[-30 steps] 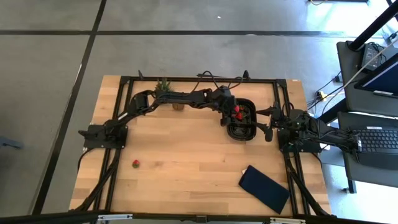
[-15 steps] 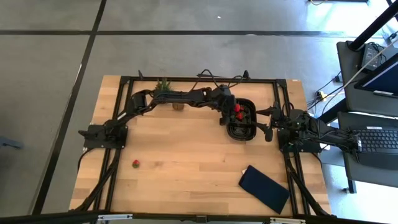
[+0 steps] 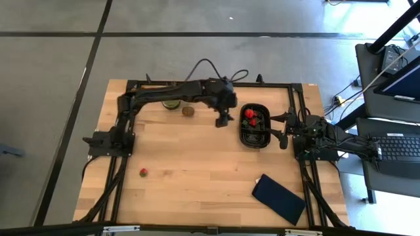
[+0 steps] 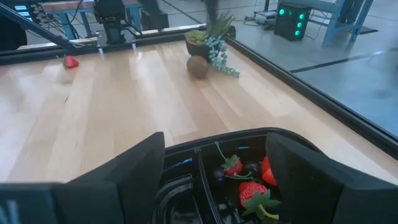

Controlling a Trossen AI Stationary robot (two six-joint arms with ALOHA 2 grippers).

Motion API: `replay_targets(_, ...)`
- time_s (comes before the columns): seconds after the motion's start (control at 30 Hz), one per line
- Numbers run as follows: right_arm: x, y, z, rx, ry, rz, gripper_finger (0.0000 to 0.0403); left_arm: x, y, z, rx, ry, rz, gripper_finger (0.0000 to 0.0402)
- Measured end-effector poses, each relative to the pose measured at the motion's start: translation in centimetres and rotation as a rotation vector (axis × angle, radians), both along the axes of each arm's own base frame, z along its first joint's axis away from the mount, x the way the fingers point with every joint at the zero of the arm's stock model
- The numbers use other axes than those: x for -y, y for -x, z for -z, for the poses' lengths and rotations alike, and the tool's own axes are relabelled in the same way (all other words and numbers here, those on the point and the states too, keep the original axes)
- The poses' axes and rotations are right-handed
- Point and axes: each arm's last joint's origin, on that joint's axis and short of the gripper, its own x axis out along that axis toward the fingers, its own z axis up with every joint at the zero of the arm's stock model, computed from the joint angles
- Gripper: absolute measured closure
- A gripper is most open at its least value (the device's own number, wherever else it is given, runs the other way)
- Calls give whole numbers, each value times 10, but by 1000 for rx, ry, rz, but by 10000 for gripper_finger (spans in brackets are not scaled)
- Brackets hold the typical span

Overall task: Pick and placing Produce into tupperware
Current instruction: Put the red strawberry into the black bin

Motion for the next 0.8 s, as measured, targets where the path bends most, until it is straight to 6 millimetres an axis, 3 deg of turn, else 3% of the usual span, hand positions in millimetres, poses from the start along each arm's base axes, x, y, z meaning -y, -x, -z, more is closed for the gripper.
replay_targets(0.17, 0, 0, 0, 2, -3, 0, 121, 11, 41, -21, -209, 54, -18, 126)
replay_targets(0.3, 0, 0, 0, 2, -3, 0, 121, 29, 64, -20, -338, 64, 1, 124)
replay_targets(0.5, 0, 0, 0, 4, -2, 1, 121, 69, 100, 8, -536, 67, 80, 131)
replay_targets(0.8, 0, 0, -1, 9, 2, 0, 121, 131, 154, 51, -616, 69, 80, 132)
